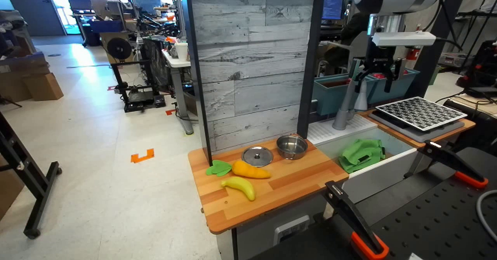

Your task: Slide the tap slightly to the right

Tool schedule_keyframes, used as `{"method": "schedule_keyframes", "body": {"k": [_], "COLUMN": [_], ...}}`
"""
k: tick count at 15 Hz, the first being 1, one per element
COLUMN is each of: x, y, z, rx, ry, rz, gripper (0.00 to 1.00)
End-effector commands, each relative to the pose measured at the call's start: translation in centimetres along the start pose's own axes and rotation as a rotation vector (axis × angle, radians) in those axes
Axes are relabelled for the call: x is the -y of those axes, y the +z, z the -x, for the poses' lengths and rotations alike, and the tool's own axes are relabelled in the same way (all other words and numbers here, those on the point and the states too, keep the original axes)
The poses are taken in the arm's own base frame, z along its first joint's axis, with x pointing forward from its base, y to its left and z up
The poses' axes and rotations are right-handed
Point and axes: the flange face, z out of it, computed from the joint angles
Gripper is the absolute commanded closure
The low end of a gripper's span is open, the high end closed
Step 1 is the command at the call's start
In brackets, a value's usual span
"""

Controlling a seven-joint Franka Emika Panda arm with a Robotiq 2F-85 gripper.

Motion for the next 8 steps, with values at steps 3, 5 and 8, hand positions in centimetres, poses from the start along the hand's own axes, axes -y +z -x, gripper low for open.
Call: {"method": "schedule_keyframes", "body": {"k": [3,5,8], "x": [-1.2,-1.1,-1.0], "y": [-1.7,-2.6,-4.9], "z": [2.0,2.8,4.2], "rx": [-0.012,-0.019,-0.031], "ry": [-0.090,-0.096,-0.097], "rz": [0.003,-0.013,-0.032], "gripper": [0.00,0.00,0.00]}}
